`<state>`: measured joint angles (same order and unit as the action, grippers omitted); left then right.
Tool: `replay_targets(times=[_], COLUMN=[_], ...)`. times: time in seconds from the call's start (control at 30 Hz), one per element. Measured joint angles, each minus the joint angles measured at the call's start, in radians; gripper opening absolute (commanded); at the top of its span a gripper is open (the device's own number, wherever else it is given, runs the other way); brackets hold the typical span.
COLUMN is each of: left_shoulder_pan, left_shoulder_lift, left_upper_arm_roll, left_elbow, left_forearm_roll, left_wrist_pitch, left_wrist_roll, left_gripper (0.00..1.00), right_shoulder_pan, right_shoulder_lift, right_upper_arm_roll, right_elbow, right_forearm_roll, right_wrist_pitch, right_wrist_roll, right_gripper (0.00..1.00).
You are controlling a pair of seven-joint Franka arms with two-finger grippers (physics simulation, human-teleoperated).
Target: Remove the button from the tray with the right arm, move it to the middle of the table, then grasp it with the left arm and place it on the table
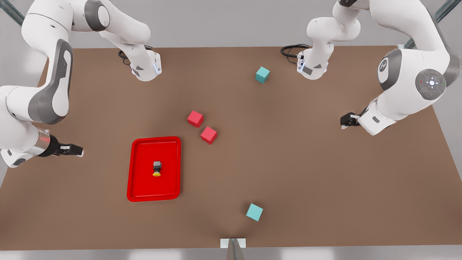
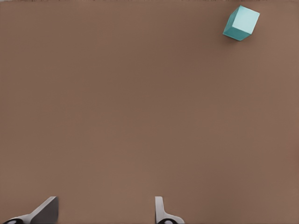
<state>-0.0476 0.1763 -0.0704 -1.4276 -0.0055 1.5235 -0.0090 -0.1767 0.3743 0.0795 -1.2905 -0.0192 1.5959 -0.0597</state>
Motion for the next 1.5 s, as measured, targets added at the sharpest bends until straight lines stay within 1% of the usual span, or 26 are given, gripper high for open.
replay_targets(times=[0.17, 0.3, 0.4, 0.47, 0.6, 0.87, 1.03, 1.23, 1.5], left_shoulder_pan=[-0.016, -0.007, -0.002, -0.003, -0.014, -0.033, -0.029, -0.023, -0.025], left_shoulder_lift=[0.022, 0.043, 0.049, 0.049, 0.049, 0.040, 0.041, 0.050, 0.056], left_upper_arm_roll=[-0.001, 0.000, 0.001, 0.000, -0.001, -0.010, -0.008, -0.003, -0.003], left_elbow=[0.006, -0.006, -0.004, -0.004, -0.002, 0.007, 0.015, 0.015, 0.013], left_forearm_roll=[0.005, 0.015, 0.019, 0.020, 0.021, 0.022, 0.021, 0.042, 0.050], left_wrist_pitch=[0.050, 0.047, 0.046, 0.044, 0.040, 0.033, 0.010, 0.007, 0.008], left_wrist_roll=[-0.003, -0.014, -0.021, -0.026, -0.033, -0.044, -0.049, -0.053, -0.057], left_gripper=[1.00, 1.00, 1.00, 1.00, 1.00, 1.00, 1.00, 1.00, 1.00], right_shoulder_pan=[0.010, 0.024, 0.163, 0.264, 0.301, 0.297, 0.287, 0.293, 0.296], right_shoulder_lift=[-0.032, -0.031, -0.019, 0.020, 0.103, 0.215, 0.264, 0.255, 0.276], right_upper_arm_roll=[0.005, 0.007, 0.008, 0.011, 0.007, 0.012, 0.012, 0.012, 0.010], right_elbow=[0.020, 0.020, 0.012, 0.011, 0.016, -0.117, -0.225, -0.325, -0.414], right_forearm_roll=[-0.002, -0.002, 0.008, 0.027, 0.044, 0.049, 0.092, 0.104, 0.071], right_wrist_pitch=[-0.039, -0.067, -0.079, -0.082, -0.053, 0.097, 0.243, 0.382, 0.507], right_wrist_roll=[-0.009, -0.014, -0.006, 0.007, 0.031, 0.089, 0.109, 0.127, 0.143], right_gripper=[1.00, 1.00, 1.00, 1.00, 1.00, 1.00, 1.00, 1.00, 1.00])
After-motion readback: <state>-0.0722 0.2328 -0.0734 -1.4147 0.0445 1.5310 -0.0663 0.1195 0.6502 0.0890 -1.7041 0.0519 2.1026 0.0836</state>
